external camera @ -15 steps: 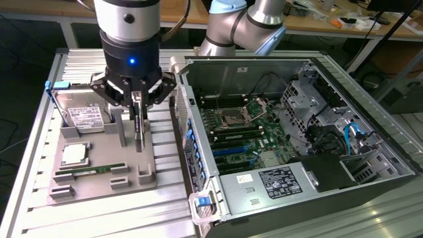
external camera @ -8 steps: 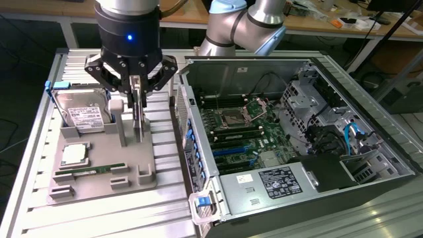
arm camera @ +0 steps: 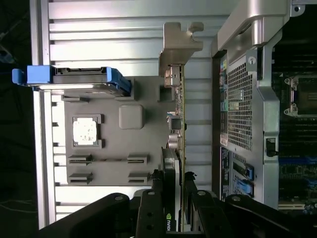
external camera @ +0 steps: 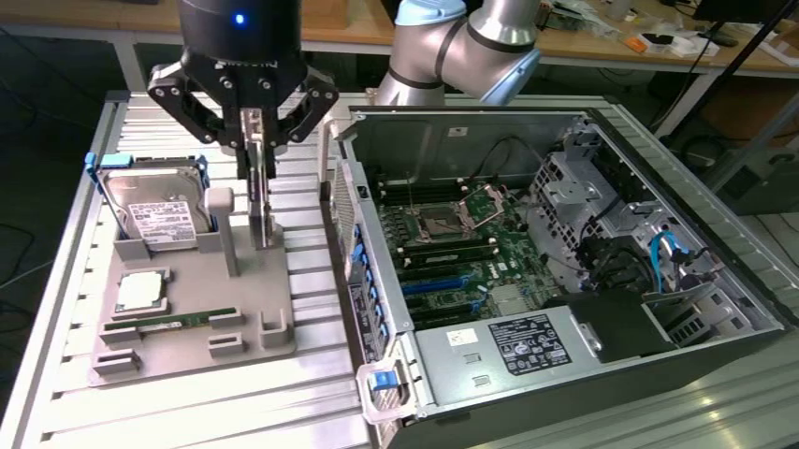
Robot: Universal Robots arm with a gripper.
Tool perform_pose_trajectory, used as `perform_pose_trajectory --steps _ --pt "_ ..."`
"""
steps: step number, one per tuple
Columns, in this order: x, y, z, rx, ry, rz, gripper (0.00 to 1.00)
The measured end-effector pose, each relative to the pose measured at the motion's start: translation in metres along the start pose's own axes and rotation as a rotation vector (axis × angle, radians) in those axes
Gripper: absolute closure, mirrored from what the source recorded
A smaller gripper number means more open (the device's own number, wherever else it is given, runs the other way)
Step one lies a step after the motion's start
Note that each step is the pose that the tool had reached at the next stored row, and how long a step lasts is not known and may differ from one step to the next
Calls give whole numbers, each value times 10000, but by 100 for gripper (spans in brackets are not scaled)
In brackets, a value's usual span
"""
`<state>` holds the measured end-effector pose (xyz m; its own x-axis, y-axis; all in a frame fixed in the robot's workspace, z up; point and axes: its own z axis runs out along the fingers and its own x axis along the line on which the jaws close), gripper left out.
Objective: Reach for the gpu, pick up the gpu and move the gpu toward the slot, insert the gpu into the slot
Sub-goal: 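Pick up the gpu and move the gpu toward the slot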
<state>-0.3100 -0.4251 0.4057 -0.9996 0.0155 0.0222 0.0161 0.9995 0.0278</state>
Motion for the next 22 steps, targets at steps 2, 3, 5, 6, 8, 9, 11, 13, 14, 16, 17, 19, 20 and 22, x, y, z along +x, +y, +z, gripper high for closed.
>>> perform_pose_trajectory --steps 2,3,5,6,8,9,11,13,14,16,17,19,20,22 --pt "2 2 -78 1 1 0 73" --pt "3 4 -128 1 1 0 73" --pt "4 6 -205 2 2 0 73" --pt "5 7 -239 2 2 0 73" --pt "-6 7 -262 2 2 -4 73" --pt "-40 7 -262 3 7 -4 73" --pt "-101 9 -265 5 30 -3 73" --pt "-148 10 -265 5 42 -3 73" --pt "-169 10 -266 5 48 -3 73" --pt "-207 11 -267 5 57 -3 73" --pt "-238 11 -267 5 61 -4 73" --pt "-308 12 -269 6 72 -5 73" --pt "-327 13 -270 6 74 -6 73" --pt "-367 13 -270 5 77 -6 73"
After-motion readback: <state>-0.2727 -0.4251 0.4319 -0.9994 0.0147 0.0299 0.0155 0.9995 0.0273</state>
